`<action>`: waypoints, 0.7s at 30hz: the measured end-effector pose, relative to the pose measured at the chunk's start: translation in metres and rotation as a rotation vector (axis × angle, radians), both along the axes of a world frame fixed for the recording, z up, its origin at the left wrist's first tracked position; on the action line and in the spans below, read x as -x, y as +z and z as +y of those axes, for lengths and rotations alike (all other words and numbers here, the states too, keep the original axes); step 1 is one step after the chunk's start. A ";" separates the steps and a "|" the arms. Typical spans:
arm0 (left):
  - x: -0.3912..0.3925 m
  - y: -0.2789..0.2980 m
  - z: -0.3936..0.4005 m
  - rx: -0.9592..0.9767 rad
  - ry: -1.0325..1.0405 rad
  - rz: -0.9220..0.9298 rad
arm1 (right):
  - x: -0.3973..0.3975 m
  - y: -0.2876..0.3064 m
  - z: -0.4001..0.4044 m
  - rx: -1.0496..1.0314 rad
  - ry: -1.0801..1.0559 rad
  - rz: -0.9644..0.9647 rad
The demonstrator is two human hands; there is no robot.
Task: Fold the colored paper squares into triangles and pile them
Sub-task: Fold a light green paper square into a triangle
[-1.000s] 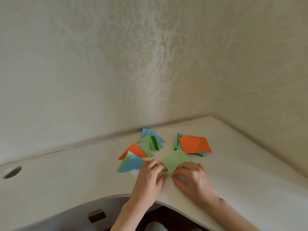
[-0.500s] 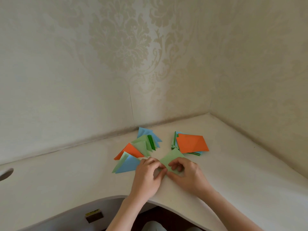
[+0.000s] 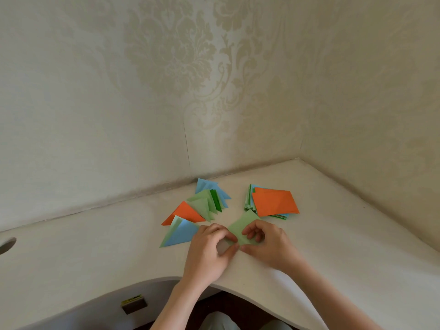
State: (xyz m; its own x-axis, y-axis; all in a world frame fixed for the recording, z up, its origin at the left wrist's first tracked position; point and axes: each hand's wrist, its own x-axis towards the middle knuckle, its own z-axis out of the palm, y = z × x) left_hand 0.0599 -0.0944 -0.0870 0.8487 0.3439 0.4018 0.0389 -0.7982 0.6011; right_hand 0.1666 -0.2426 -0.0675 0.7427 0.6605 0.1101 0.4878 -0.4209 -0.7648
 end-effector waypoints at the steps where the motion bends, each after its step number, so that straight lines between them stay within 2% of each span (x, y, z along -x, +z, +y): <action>1: 0.000 0.001 0.000 0.012 0.000 -0.002 | 0.001 -0.001 -0.002 0.000 0.024 -0.037; 4: 0.002 0.003 0.001 0.060 0.001 -0.004 | 0.006 -0.002 -0.009 0.044 0.087 -0.126; 9: 0.006 0.006 0.002 0.085 -0.019 0.020 | 0.007 -0.006 -0.005 0.003 0.024 -0.181; 13: 0.007 0.005 0.001 0.082 -0.027 -0.015 | 0.006 -0.007 -0.005 0.101 0.087 -0.254; 18: 0.006 0.001 0.003 0.057 -0.017 -0.102 | 0.003 0.012 -0.015 0.049 0.201 -0.147; 21: 0.006 0.001 0.004 0.030 -0.037 -0.082 | 0.000 0.012 -0.020 0.010 0.190 -0.166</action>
